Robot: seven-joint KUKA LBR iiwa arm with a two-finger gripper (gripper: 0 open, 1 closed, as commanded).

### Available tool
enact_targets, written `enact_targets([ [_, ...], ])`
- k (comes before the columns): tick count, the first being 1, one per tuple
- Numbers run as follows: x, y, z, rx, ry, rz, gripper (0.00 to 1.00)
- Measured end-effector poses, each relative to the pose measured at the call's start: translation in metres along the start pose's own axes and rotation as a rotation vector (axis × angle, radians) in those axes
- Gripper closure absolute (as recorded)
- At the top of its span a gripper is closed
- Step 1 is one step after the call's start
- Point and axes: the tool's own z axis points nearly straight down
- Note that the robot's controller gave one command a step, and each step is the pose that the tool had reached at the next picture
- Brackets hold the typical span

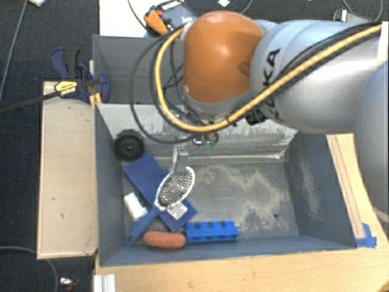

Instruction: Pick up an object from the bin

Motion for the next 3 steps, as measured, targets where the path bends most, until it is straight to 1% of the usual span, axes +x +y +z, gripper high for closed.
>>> enact_targets([
  [1,-0.002,-0.001,-0.005,-0.001,-0.008,0.007,0.0],
  [2,0.005,-0.035,0.122,0.0,-0.01,-0.284,0.0],
  [3,0.021,-0.035,0.076,0.0,-0.022,-0.546,0.0],
])
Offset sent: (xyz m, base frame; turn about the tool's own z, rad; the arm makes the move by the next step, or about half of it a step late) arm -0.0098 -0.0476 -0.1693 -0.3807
